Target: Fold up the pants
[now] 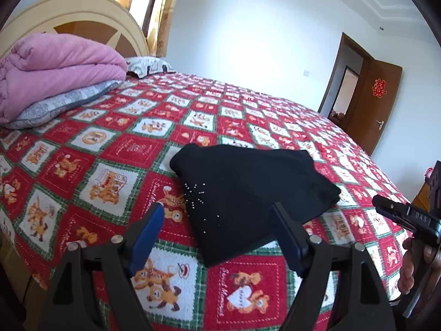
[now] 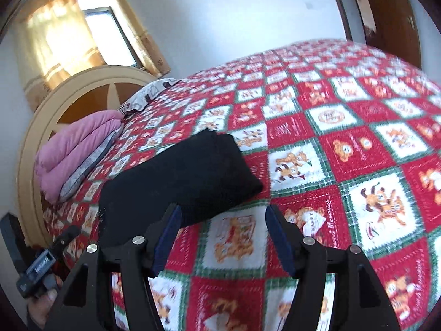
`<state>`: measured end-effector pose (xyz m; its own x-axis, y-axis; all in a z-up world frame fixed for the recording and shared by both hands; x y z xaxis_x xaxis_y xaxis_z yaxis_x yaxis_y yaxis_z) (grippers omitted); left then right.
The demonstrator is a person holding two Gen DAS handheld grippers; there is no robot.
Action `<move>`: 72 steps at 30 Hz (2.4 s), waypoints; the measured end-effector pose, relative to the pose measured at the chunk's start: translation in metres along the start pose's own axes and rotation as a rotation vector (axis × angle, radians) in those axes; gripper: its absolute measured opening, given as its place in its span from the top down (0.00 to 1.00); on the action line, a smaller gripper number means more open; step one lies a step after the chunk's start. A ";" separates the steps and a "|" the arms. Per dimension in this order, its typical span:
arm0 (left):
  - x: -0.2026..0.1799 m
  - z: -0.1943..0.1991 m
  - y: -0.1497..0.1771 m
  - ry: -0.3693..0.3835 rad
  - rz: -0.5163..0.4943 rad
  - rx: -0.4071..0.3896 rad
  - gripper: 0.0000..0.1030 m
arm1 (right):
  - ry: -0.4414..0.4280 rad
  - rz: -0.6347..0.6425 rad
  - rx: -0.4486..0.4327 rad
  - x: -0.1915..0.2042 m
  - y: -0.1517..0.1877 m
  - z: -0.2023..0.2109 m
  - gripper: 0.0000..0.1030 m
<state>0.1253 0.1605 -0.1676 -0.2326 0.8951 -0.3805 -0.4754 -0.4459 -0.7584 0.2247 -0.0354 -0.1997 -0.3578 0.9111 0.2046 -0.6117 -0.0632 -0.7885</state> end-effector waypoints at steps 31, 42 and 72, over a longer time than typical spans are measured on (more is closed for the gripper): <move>-0.037 0.033 0.000 0.050 -0.049 -0.067 0.05 | 0.112 0.248 -0.170 0.046 -0.010 0.089 0.35; -0.039 0.033 0.000 0.029 -0.072 -0.071 0.04 | 0.113 0.252 -0.178 0.047 -0.011 0.093 0.35; -0.038 0.047 -0.016 -0.105 -0.145 -0.164 0.00 | 0.133 0.290 -0.205 0.054 -0.014 0.102 0.35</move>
<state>0.1019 0.1334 -0.1160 -0.2628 0.9417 -0.2103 -0.3681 -0.2993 -0.8803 0.1423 -0.0268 -0.1185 -0.3926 0.9131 -0.1100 -0.3398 -0.2552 -0.9052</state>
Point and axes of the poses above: each gripper's, at about its wrist camera, not at the fingertips, and z roughly against the way its jaws point, x to its left, y to its underside, the point moved 10 cm from there along -z, roughly the way its jaws point, and after that the axes turned 9 degrees about z, right-handed, at the moved point
